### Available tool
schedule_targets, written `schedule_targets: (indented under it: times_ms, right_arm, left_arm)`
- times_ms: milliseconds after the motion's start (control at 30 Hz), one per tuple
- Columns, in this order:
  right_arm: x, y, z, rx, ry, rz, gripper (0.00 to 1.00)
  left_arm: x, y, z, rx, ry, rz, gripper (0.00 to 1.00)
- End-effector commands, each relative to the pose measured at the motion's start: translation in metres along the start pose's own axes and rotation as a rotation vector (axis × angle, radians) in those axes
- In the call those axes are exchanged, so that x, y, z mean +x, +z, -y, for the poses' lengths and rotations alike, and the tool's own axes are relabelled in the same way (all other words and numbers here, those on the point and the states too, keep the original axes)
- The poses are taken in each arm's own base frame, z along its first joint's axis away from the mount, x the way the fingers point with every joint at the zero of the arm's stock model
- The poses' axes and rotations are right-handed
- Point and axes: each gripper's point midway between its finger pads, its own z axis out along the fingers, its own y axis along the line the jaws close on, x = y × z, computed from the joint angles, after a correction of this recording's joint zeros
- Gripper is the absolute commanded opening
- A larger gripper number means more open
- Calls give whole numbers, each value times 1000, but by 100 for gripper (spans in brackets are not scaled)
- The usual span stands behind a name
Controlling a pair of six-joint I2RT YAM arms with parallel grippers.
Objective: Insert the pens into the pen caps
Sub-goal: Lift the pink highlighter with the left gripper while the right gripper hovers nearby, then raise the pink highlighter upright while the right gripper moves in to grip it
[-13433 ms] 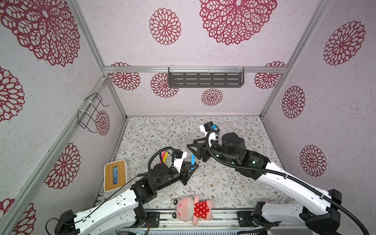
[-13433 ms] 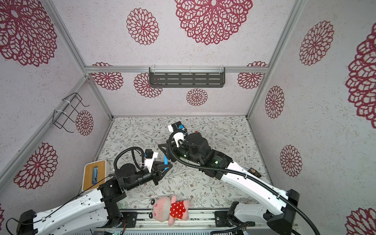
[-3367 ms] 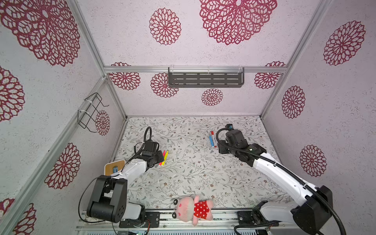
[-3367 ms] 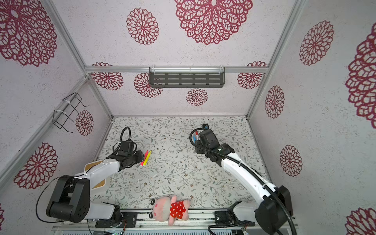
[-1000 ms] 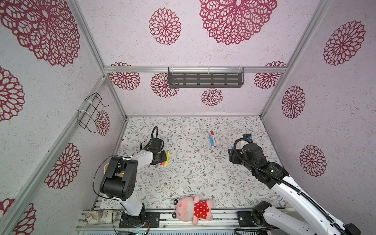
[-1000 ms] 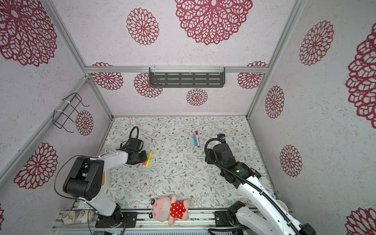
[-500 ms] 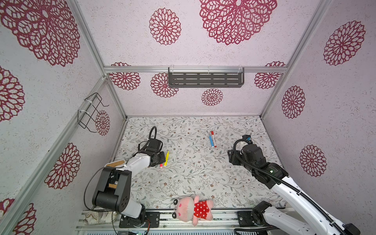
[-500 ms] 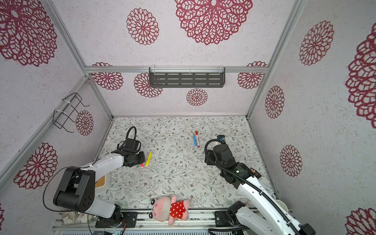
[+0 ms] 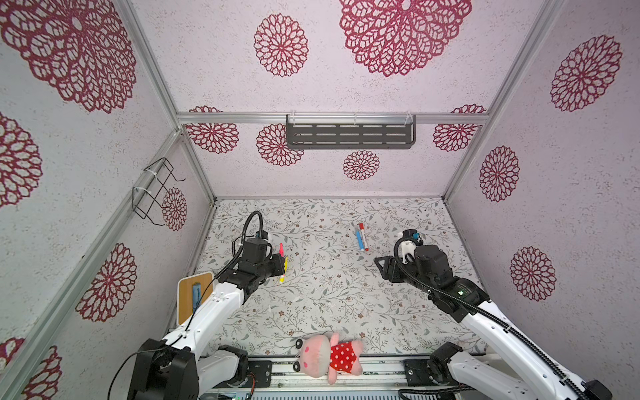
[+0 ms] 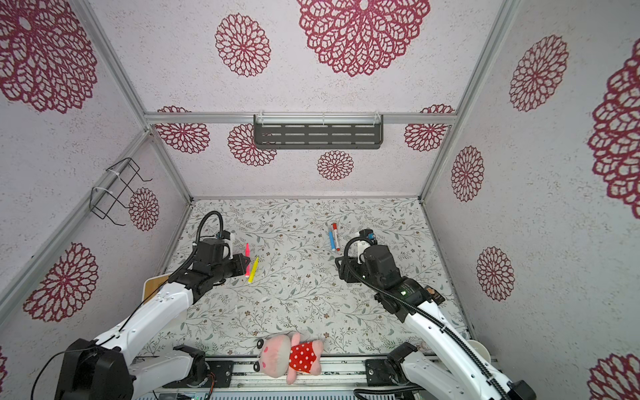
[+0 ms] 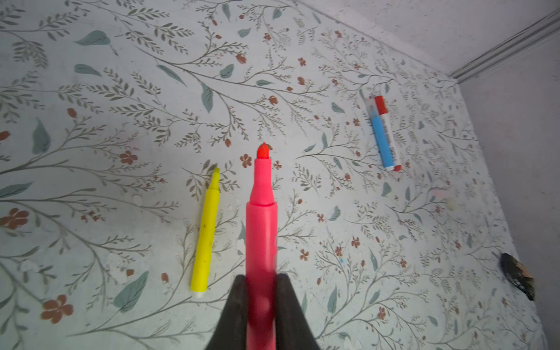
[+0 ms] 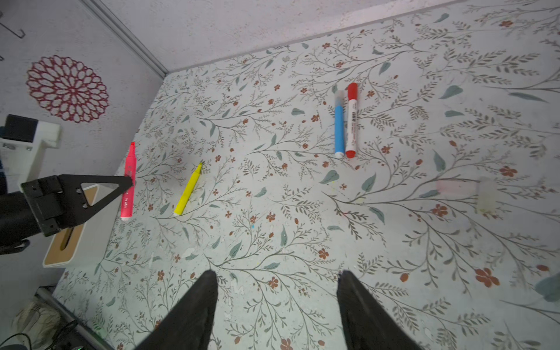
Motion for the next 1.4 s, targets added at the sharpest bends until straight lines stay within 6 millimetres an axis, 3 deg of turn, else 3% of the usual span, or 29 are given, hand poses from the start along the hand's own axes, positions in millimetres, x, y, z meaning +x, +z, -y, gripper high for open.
schedule_targets:
  times_ms: [0,233,500,1000,1367]
  right_arm:
    - [-6,-1,-30,-170,3,16,67]
    - [1,6,-57,-334,7,-26,67]
    - [7,14,-78,-461,26,-70,67]
    - [10,33,-119,-574,8,-98,64]
    - [4,37,-139,-630,-2,-95,57]
  left_arm:
    - [-8,-13,41,185,55,63,16]
    - [6,-35,100,410,109,128,17]
    - [15,-52,142,519,170,151,17]
    - [27,-59,187,615,210,151,16]
    - [34,-58,198,635,223,141,16]
